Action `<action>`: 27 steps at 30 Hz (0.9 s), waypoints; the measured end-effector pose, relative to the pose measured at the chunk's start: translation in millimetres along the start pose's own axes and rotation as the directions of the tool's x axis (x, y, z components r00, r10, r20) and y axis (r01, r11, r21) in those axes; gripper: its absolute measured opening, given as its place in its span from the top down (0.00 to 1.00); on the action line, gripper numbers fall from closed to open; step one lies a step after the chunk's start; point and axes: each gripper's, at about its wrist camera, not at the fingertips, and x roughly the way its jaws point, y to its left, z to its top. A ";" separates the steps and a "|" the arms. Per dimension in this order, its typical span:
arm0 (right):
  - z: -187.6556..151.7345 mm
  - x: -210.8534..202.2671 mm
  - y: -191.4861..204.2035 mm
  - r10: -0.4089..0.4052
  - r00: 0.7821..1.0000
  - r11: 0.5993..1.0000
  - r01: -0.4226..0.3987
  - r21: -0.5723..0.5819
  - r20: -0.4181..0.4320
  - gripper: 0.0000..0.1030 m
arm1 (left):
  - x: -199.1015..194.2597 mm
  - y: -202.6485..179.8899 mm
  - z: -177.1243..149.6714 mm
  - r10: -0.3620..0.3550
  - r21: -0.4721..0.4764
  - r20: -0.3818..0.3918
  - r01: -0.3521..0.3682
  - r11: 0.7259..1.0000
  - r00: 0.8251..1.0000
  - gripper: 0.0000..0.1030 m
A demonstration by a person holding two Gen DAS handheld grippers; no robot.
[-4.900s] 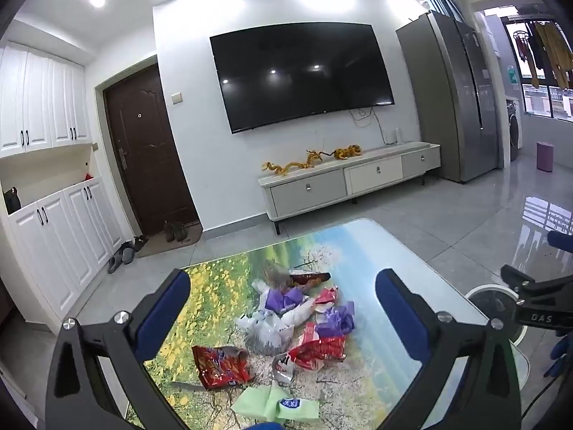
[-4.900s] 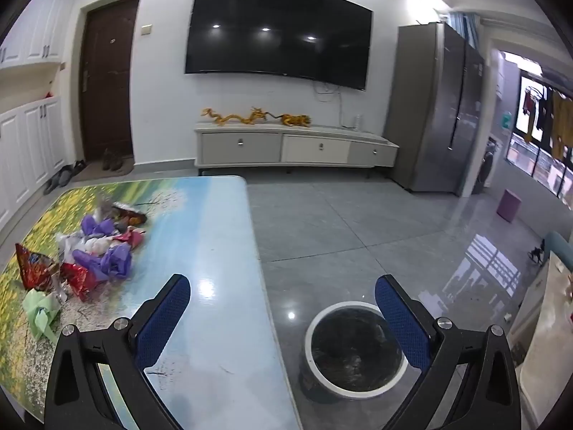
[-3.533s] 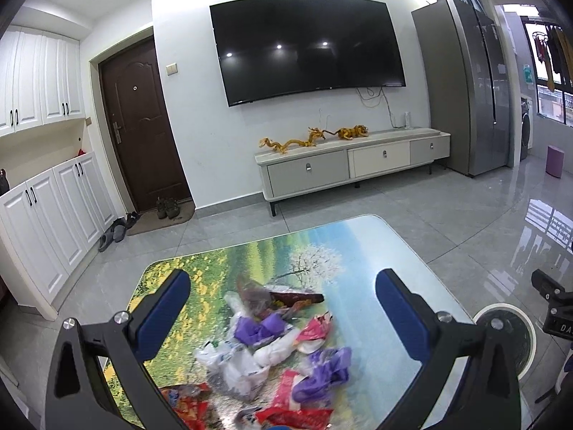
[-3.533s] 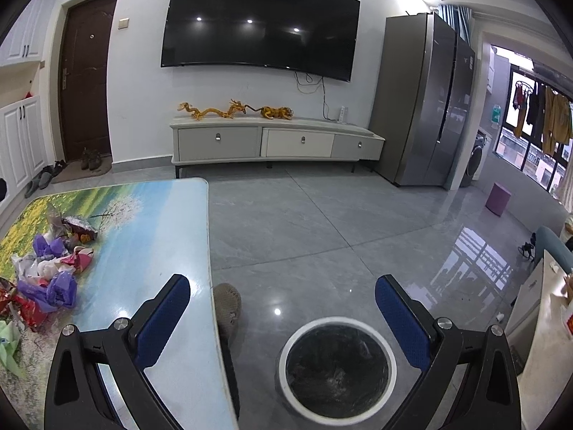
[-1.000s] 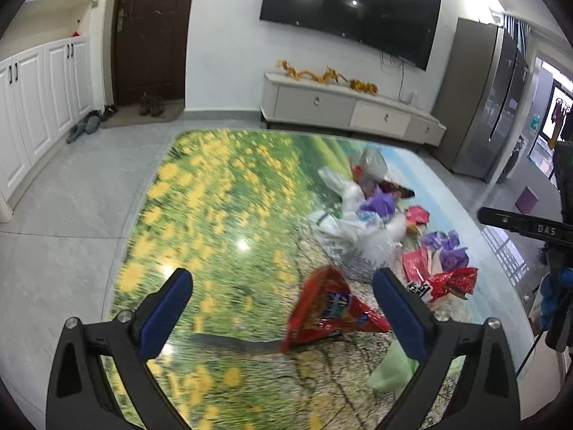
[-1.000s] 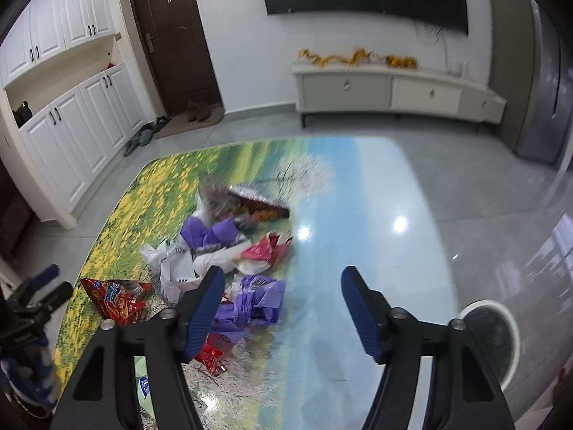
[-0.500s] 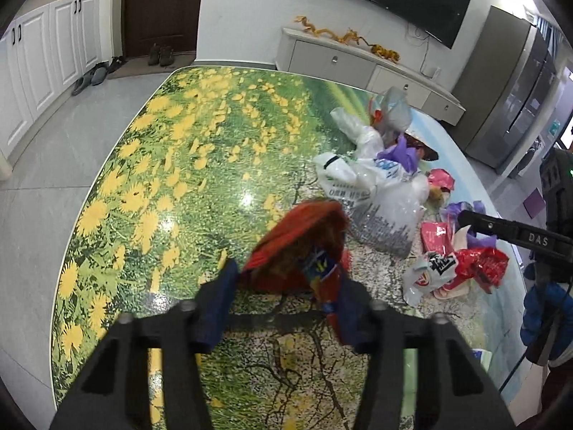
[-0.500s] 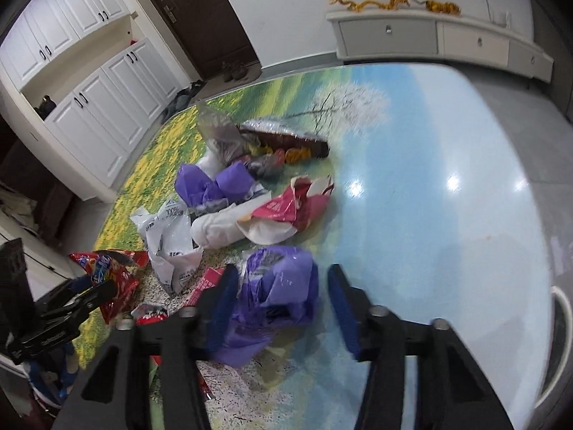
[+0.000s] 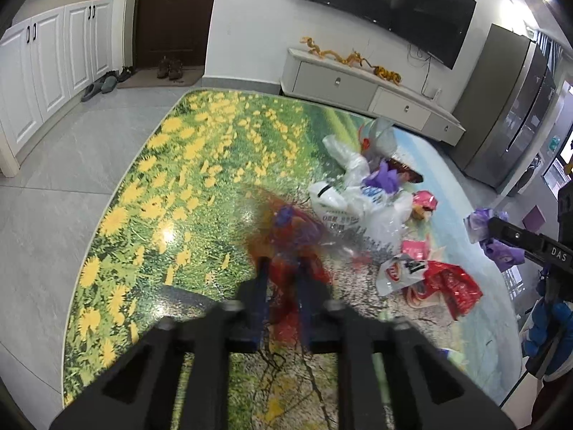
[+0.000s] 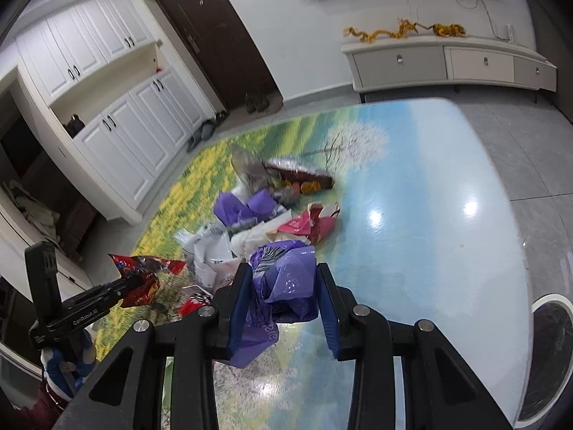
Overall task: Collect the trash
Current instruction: 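Grasp the red snack bag with the left tool while the right tool grasps the purple bag, then carry both bags over the bin and open both tools to drop them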
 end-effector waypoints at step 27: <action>-55.2 -183.0 -184.7 -0.396 0.897 0.890 0.322 0.324 0.196 0.67 | 8.5 -313.4 41.5 -0.331 0.483 -0.119 0.346 0.804 0.936 0.93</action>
